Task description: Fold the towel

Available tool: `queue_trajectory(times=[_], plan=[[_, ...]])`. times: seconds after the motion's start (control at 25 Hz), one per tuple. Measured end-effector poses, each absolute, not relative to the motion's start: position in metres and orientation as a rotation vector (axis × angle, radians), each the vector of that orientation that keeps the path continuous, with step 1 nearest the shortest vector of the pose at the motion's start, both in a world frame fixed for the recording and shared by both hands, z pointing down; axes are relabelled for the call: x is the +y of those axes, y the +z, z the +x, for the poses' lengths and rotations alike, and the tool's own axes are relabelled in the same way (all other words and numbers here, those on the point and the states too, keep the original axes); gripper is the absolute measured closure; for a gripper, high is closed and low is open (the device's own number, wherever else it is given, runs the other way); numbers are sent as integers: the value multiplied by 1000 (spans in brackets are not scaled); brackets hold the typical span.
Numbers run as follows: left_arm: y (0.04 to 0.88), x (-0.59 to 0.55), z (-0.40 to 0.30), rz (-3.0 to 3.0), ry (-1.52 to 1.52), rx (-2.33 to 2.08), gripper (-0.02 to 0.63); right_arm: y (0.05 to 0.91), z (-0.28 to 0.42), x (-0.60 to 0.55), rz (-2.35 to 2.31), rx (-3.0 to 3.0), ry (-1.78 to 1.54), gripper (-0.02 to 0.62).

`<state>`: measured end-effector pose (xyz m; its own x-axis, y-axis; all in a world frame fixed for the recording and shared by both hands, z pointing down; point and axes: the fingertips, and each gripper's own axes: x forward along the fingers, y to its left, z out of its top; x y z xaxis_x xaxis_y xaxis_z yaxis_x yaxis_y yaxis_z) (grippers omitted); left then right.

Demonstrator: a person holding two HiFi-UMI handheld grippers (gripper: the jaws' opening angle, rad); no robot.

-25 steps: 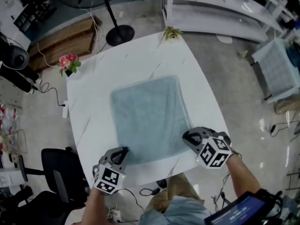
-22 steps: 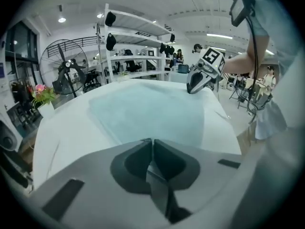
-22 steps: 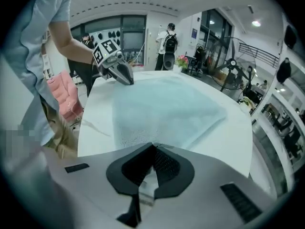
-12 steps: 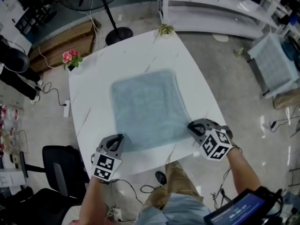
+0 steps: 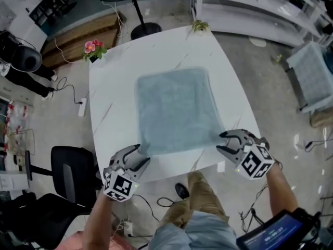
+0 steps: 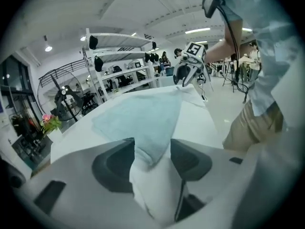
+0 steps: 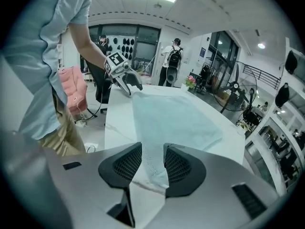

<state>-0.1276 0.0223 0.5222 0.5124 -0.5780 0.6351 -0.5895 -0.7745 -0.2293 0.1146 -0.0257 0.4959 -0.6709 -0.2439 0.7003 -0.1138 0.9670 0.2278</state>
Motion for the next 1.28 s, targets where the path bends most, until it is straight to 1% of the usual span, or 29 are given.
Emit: queue_trajectory(times=[0.16,0.28,0.44,0.48,0.56,0.68,0.76,0.84,0.88,0.92,0.96,1.28], plan=[[540,24,-127,2757,1262,-979,373,505,111,-18,177,-2289,-264,400],[542,16,-129,2766,1313,-990,398,513,110,-16,116,-2234,-344,394],[543,14,-136,2816,1490,-976,411,521,111,-22,64,-2163,-453,393],[544,15,-136,2833,1521,-976,421,523,112,-21,49,-2148,-476,393],[546,16,-134,2860,1551,-995,479,526,115,-19,25,-2129,-510,386],[548,16,-133,2870,1534,-1035,534,530,116,-18,18,-2115,-557,379],[549,15,-131,2874,1522,-1041,554,532,116,-21,26,-2101,-589,396],[549,13,-129,2871,1509,-1032,557,538,118,-26,31,-2076,-630,423],[549,13,-128,2867,1501,-1026,558,541,119,-28,40,-2064,-657,462],[549,13,-128,2861,1495,-1021,561,543,120,-30,54,-2057,-681,519],[549,14,-127,2855,1491,-1015,565,544,121,-31,72,-2058,-693,553],[535,44,-124,2825,1422,-975,566,526,127,-10,142,-2110,-635,561]])
